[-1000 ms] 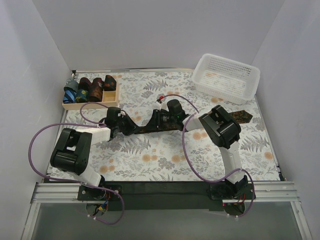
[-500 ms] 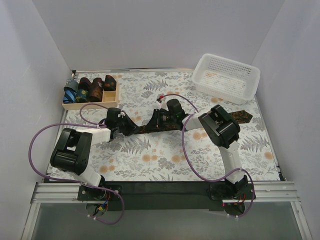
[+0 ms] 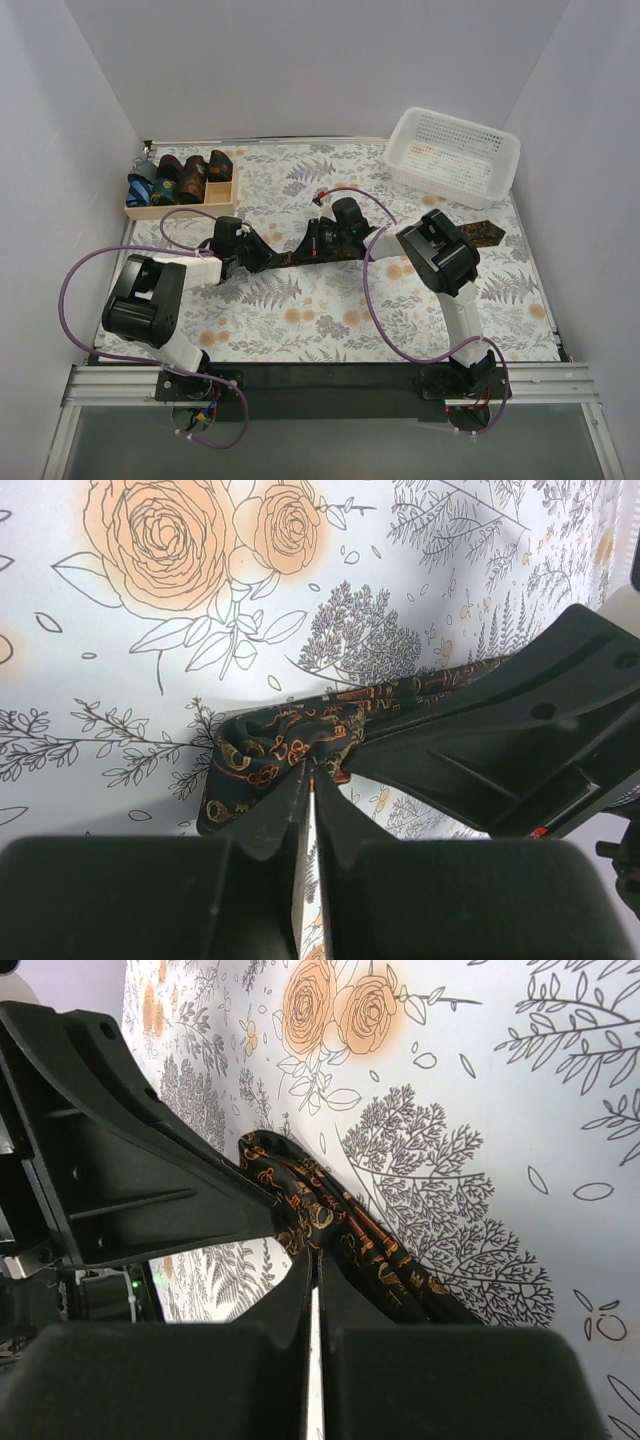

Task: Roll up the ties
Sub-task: Roll the tie

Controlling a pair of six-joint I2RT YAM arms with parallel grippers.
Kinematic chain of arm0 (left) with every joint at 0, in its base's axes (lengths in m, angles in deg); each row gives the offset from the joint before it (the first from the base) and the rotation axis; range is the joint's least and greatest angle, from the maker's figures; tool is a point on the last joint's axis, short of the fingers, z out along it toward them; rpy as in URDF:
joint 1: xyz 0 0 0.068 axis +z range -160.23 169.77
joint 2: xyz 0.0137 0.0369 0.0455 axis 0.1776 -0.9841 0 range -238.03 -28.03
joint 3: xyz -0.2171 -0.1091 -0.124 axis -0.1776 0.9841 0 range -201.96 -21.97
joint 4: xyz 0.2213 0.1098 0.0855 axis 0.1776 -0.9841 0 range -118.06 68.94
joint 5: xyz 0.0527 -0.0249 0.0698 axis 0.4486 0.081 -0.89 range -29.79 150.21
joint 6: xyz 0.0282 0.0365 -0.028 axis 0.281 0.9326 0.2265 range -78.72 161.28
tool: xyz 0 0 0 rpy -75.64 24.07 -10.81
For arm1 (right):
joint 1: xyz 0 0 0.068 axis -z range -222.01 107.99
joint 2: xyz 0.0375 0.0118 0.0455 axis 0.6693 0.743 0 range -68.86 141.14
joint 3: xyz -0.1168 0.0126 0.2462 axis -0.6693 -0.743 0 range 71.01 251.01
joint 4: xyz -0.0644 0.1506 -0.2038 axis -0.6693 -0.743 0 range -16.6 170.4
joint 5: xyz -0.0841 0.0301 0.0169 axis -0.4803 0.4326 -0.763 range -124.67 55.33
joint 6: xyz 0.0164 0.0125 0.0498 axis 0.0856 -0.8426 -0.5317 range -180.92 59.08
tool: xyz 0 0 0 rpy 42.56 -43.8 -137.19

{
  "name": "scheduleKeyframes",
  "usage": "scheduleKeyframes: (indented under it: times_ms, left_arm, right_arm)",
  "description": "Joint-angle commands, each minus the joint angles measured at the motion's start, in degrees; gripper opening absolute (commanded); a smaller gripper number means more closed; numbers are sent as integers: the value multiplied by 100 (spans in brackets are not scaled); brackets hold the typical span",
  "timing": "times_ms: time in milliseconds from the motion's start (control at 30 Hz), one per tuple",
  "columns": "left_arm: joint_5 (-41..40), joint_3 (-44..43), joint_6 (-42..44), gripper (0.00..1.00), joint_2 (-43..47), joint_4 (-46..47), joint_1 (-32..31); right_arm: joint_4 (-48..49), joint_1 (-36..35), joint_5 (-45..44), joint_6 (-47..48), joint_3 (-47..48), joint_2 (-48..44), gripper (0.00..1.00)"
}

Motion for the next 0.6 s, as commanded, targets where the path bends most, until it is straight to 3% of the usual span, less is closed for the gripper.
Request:
scheduleKeyframes:
  times_ms: [0, 333, 467, 567]
  left_arm:
    - [-63, 14, 124, 10, 161, -126, -18]
    - [-63, -171, 861, 40, 636, -909, 298]
    - [-2, -311, 1344, 57, 768, -1294, 527]
    - [51, -417, 1512, 61, 689, -1550, 597]
  right_arm:
    - [-119, 47, -75, 255, 133, 51, 1]
    - [-383, 73, -14, 501, 265, 148, 1]
    - [-524, 73, 30, 607, 362, 192, 1]
    - [-550, 82, 74, 616, 371, 245, 1]
